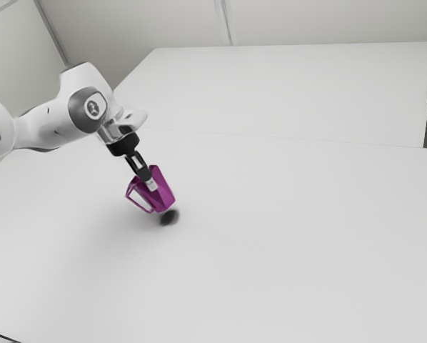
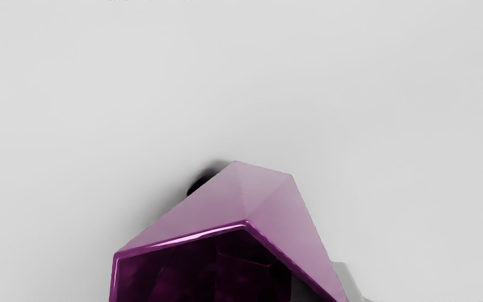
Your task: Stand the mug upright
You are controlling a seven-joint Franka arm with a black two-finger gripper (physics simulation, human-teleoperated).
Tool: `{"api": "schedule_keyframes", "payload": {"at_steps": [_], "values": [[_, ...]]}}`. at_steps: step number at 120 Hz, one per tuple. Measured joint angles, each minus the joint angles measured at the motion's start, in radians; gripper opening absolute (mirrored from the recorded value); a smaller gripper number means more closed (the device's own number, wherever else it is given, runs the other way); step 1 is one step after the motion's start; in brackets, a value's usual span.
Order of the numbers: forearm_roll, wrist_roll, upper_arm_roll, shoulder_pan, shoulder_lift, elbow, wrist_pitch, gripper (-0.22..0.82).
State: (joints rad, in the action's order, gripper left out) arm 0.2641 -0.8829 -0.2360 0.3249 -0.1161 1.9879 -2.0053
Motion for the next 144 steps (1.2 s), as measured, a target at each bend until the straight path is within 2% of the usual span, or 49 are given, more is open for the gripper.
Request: {"api": "schedule_keyframes", "payload": {"at_steps": [24, 44, 80, 107, 124, 144], "values": [[-0.14, 0.123, -0.092, 0.001, 0.061, 0.093, -0.097, -0.17], [-0.194, 0.219, -0.137, -0.014, 0.093, 0.155, -0.142, -0.16], [-0.234, 0.351, -0.158, -0.053, 0.089, 0.212, -0.201, -0.17], [-0.265, 0.423, -0.16, -0.008, 0.067, 0.223, -0.233, -0.17], [-0.269, 0.455, -0.171, 0.024, 0.071, 0.223, -0.241, -0.03], [-0.271, 0.483, -0.188, 0.009, 0.094, 0.223, -0.243, 0.3]]}}
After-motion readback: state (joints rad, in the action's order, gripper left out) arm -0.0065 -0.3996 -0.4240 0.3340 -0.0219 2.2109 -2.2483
